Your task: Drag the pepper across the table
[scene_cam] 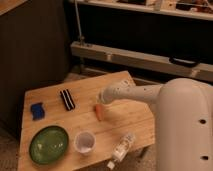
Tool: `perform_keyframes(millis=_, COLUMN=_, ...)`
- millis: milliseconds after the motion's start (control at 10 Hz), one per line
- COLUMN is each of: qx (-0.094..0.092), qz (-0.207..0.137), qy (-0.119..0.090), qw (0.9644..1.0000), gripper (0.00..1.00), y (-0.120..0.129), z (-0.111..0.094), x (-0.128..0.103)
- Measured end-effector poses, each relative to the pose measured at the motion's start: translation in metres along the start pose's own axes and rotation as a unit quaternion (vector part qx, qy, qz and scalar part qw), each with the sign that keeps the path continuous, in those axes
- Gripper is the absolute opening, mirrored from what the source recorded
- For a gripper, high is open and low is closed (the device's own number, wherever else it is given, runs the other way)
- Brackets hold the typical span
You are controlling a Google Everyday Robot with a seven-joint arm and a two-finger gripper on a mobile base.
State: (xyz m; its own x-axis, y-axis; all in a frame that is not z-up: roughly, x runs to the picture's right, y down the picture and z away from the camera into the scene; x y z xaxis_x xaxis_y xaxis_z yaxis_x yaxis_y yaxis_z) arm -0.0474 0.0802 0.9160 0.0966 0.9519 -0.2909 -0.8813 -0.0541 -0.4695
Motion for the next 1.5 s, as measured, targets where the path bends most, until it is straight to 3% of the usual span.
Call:
perform_keyframes(millis=700, qx=-0.019, qz=-0.011, qy=0.017, qw=0.9996, gripper=0.31, y=0.006, z=-0.005, x=0.023)
perform_keyframes(millis=1500, qx=-0.028, qz=-0.028, qy=0.039, qw=0.9984, gripper=0.31, y=0.013, z=-0.02, x=0.053)
